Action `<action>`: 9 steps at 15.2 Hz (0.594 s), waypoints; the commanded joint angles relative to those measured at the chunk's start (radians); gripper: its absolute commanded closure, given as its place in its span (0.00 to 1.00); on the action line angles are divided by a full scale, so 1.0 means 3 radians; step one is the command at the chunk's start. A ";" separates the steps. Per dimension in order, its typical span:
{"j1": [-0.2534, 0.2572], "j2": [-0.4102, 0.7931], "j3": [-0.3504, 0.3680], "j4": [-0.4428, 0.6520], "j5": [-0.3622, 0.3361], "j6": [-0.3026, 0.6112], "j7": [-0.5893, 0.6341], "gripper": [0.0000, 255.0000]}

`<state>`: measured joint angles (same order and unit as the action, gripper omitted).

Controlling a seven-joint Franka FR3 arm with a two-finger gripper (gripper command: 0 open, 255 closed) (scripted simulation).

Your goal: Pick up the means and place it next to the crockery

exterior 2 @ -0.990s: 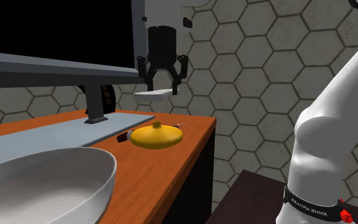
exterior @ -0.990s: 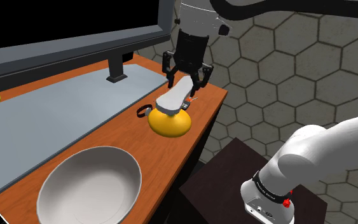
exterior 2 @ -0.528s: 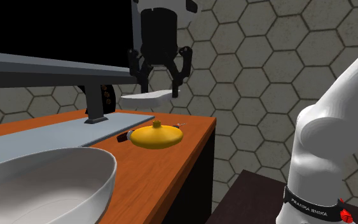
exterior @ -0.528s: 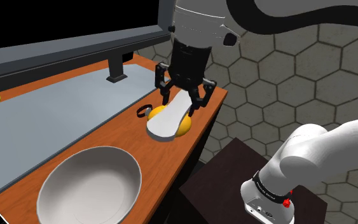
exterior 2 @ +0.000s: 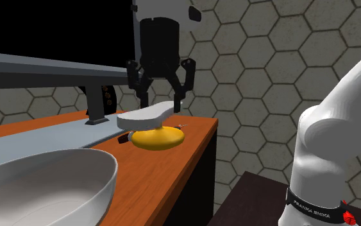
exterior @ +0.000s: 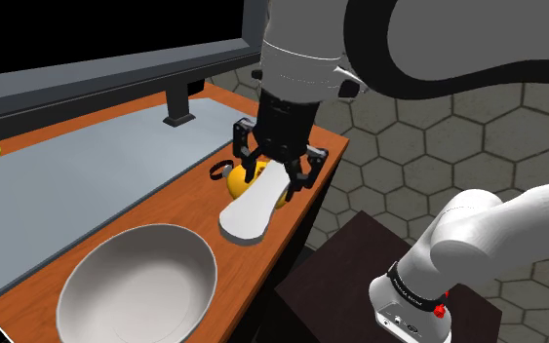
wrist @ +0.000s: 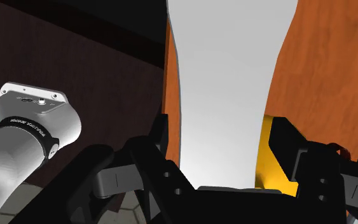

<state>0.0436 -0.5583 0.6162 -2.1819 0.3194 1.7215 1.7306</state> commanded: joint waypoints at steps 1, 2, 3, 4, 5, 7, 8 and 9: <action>0.0007 -0.0004 0.0023 -0.0087 0.0017 0.0087 -0.0002 1.00; 0.0011 -0.0005 0.0033 -0.0131 0.0024 0.0131 -0.0005 1.00; 0.0014 -0.0005 0.0044 -0.0174 0.0032 0.0174 -0.0008 1.00; 0.0017 -0.0005 0.0055 -0.0217 0.0040 0.0218 -0.0011 1.00; 0.0020 -0.0003 0.0067 -0.0259 0.0048 0.0262 -0.0013 1.00; 0.0025 0.0002 0.0091 -0.0342 0.0063 0.0351 -0.0017 1.00; 0.0027 0.0006 0.0104 -0.0382 0.0071 0.0396 -0.0019 1.00; 0.0029 0.0011 0.0117 -0.0422 0.0078 0.0441 -0.0021 1.00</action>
<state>0.0516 -0.5563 0.6470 -2.2948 0.3403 1.8384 1.7254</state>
